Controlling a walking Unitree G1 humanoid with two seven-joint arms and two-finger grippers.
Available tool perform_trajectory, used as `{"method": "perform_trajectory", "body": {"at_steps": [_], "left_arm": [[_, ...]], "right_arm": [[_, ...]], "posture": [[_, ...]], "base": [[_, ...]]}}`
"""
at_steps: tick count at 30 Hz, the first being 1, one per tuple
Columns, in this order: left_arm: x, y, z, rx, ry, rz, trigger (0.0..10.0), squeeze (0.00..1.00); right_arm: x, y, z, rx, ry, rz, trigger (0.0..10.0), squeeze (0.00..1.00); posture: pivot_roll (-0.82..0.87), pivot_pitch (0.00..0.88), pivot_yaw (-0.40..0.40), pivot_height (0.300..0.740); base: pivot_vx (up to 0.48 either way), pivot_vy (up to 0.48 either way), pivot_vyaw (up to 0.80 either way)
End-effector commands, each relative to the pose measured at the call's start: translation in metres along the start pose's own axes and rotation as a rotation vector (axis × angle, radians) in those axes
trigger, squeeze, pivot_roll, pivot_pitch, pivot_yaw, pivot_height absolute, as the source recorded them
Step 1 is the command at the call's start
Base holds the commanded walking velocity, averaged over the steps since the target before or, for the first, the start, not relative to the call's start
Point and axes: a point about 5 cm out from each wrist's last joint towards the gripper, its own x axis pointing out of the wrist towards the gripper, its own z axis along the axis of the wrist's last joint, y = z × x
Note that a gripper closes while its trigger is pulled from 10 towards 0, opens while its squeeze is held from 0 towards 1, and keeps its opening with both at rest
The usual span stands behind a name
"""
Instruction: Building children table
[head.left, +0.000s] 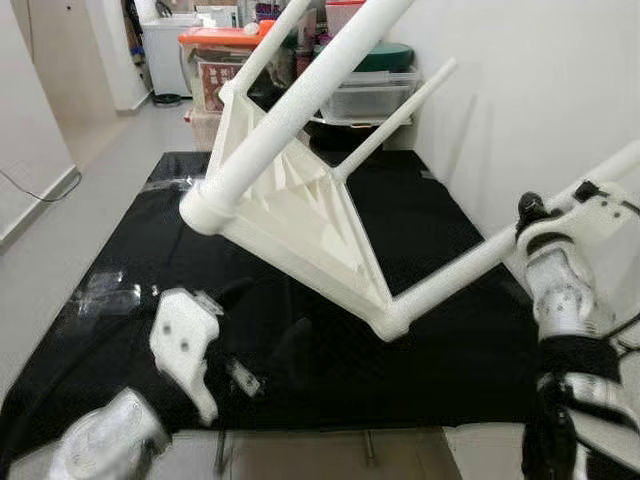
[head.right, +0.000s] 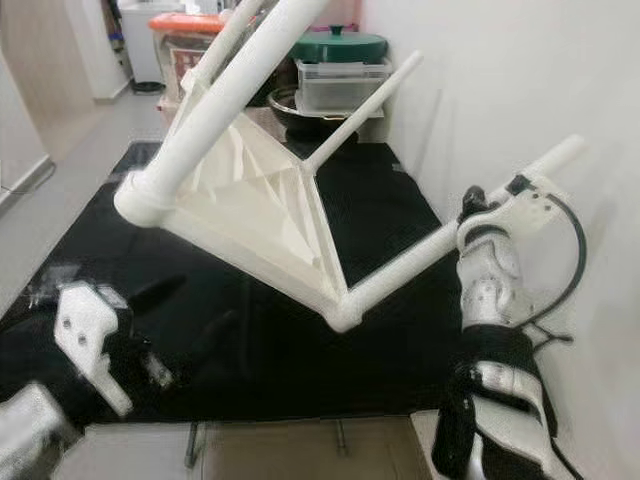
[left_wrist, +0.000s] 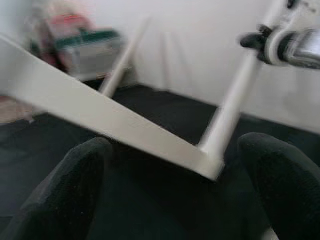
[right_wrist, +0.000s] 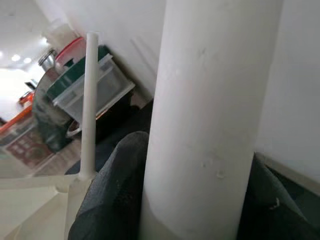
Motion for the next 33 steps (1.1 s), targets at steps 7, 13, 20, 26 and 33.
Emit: {"method": "perform_trajectory", "body": {"at_steps": [7,13,20,26,33], "left_arm": [[0.001,-0.002,0.004,0.002,-0.002,-0.015,10.0,0.00],[0.000,-0.005,0.005,-0.015,0.007,-0.010,10.0,0.00],[0.000,-0.008,0.005,-0.031,0.018,-0.007,10.0,0.00],[0.001,-0.009,0.004,-0.038,0.017,-0.004,10.0,0.00],[0.003,-0.009,0.006,-0.044,0.017,0.001,10.0,0.00]], "right_arm": [[-0.049,-0.073,-0.155,-0.294,0.667,-0.227,10.0,0.00],[-0.041,-0.046,-0.145,-0.370,0.688,-0.062,10.0,0.00],[-0.064,0.001,-0.149,-0.398,0.852,0.207,10.0,0.00],[-0.090,0.016,-0.152,-0.399,0.913,0.259,10.0,0.00],[-0.094,0.016,-0.149,-0.414,0.895,0.210,10.0,0.00]], "posture": [[0.14,0.383,0.074,0.740],[0.12,0.403,0.056,0.740],[0.09,0.397,0.031,0.740],[0.08,0.394,0.023,0.740],[0.07,0.383,0.006,0.740]], "base": [[0.000,0.000,0.00],[0.000,0.000,0.00],[0.000,0.000,0.00],[0.000,0.000,0.00],[0.000,0.000,0.00]]}}
